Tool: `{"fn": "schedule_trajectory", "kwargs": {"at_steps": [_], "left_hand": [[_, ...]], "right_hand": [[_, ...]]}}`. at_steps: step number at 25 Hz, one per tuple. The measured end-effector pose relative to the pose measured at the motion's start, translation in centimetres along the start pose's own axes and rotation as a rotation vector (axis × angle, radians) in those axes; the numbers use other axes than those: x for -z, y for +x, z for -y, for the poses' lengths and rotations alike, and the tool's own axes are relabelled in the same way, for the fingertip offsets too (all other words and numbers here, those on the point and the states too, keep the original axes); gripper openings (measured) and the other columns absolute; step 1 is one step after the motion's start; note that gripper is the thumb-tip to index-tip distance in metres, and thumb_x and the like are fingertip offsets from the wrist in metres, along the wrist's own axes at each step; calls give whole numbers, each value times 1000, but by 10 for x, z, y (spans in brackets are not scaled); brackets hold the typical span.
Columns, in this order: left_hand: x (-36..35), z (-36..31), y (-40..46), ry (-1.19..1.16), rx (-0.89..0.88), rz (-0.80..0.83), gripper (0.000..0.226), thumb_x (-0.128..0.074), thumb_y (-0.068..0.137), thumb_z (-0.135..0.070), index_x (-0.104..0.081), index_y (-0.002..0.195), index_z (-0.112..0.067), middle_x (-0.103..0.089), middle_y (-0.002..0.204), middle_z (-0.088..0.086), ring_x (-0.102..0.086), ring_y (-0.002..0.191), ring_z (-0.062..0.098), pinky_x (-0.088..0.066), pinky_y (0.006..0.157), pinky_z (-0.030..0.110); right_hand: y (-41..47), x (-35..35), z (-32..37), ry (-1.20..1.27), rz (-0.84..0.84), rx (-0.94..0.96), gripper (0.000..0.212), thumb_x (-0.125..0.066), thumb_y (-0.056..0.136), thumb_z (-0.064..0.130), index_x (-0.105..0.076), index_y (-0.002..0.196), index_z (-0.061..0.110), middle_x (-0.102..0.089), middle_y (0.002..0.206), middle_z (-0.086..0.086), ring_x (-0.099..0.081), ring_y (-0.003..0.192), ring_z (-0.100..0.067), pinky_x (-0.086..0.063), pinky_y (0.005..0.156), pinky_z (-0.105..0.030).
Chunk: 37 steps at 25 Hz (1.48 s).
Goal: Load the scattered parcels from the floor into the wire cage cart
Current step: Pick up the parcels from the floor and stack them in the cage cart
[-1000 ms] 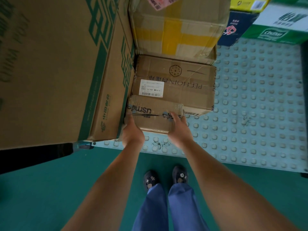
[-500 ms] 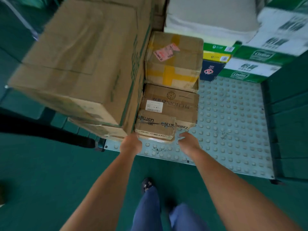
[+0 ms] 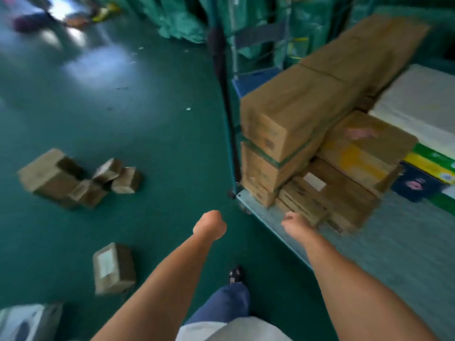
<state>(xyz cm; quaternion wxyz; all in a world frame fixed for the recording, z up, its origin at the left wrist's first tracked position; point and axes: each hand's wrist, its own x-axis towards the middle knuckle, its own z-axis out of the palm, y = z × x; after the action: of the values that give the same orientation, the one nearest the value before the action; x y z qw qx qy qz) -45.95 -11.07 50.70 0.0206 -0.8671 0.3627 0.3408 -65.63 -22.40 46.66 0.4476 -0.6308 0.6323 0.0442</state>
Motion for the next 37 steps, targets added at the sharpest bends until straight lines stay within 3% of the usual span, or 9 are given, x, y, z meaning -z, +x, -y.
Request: {"fn": "schedule_trajectory", "kwargs": {"at_steps": [5, 9, 13, 18, 21, 26, 31, 35, 37], "left_hand": [[20, 119, -53, -210, 255, -103, 13, -41, 89, -8, -54, 91, -9, -62, 107, 10, -56, 87, 26, -42, 69, 30], [22, 202, -82, -347, 380, -167, 17, -42, 85, -6, -58, 93, -6, -64, 107, 12, -58, 91, 28, -47, 74, 32], [15, 286, -101, -443, 531, -192, 28, -40, 90, -9, -58, 112, -10, -59, 113, 7, -50, 92, 24, -43, 77, 31], [20, 401, -110, -595, 630, -172, 29, -50, 84, -19, -59, 111, -12, -63, 104, 5, -62, 96, 24, -56, 79, 35], [33, 461, -110, -620, 642, -165, 28, -46, 87, -14, -57, 112, -11, -61, 103, 3, -60, 91, 21, -52, 74, 32], [48, 540, -85, -623, 654, -148, 30, -39, 93, -10, -58, 115, -7, -54, 100, 5, -50, 88, 21, -42, 75, 29], [74, 604, -23, -665, 644, -126, 32, -38, 93, -8, -57, 118, -7, -60, 121, 10, -51, 94, 24, -45, 81, 31], [88, 664, 46, -736, 688, -67, 35, -37, 93, -7, -57, 122, -9, -58, 127, 9, -55, 109, 25, -44, 85, 30], [82, 696, 88, -785, 716, -33, 36, -38, 93, -8, -57, 123, -10, -58, 128, 9, -55, 113, 26, -44, 86, 30]], "right_hand": [[-36, -73, 74, -112, 166, 176, 30, -58, 89, 13, -62, 116, -1, -64, 110, -19, -62, 94, -33, -49, 88, -42], [-62, -134, 129, -227, 284, 256, 35, -56, 91, 19, -56, 126, 11, -58, 116, -10, -60, 106, -30, -49, 93, -37], [-94, -205, 185, -353, 365, 327, 39, -53, 92, 17, -52, 131, 12, -56, 127, -9, -58, 111, -29, -48, 96, -37], [-137, -307, 258, -480, 450, 393, 42, -49, 94, 15, -49, 136, 13, -52, 135, -9, -55, 114, -26, -45, 97, -35], [-153, -365, 295, -510, 478, 437, 42, -50, 94, 15, -49, 136, 13, -53, 133, -8, -55, 117, -28, -44, 101, -37], [-163, -437, 338, -606, 516, 427, 39, -51, 94, 16, -52, 133, 14, -56, 129, -9, -55, 103, -23, -46, 90, -32], [-123, -509, 397, -712, 511, 425, 37, -48, 95, 15, -50, 132, 12, -53, 131, -10, -47, 93, -24, -39, 77, -27], [-86, -589, 440, -738, 572, 348, 41, -47, 95, 13, -47, 137, 13, -50, 137, -9, -52, 114, -27, -41, 88, -29], [-62, -633, 457, -775, 611, 316, 40, -47, 96, 12, -47, 136, 12, -52, 135, -8, -53, 113, -25, -40, 87, -27]]}}
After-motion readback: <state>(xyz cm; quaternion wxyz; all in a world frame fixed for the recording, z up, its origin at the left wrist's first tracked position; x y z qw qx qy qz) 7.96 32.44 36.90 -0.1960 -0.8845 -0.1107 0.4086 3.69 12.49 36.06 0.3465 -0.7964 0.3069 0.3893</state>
